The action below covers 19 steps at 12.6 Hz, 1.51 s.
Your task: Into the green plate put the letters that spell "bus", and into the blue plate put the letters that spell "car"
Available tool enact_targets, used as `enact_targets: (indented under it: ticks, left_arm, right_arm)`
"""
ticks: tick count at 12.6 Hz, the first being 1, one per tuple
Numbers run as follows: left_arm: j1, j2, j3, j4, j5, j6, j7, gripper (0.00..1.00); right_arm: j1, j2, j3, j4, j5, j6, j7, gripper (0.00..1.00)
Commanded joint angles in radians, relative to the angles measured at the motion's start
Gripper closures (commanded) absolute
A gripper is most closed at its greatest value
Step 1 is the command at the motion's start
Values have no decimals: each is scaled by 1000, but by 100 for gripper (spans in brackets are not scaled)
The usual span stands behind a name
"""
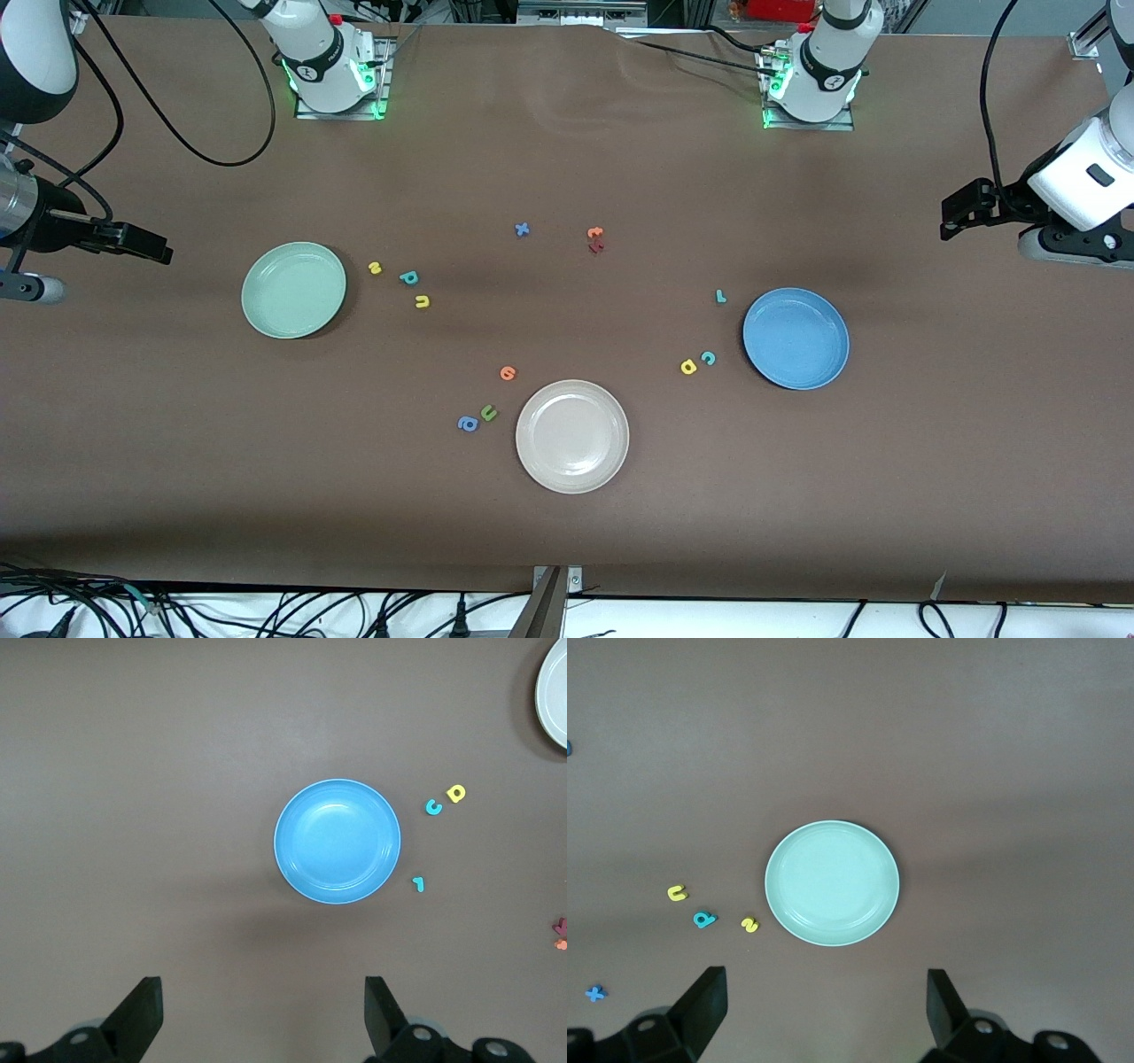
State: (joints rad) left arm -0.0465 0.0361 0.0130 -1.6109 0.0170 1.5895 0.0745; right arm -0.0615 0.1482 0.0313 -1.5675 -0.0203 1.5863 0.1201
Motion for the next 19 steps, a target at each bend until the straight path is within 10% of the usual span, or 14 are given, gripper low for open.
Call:
enact_targets:
  ticks: [1, 19]
  left_arm:
    - [-12, -5, 8, 17, 12, -23, -2, 0]
    - [-12, 2, 10, 32, 12, -23, -7, 0]
  right_arm:
    - [-4, -12, 9, -11, -3, 1, 10, 1]
    - [-4, -13, 7, -17, -3, -6, 12, 1]
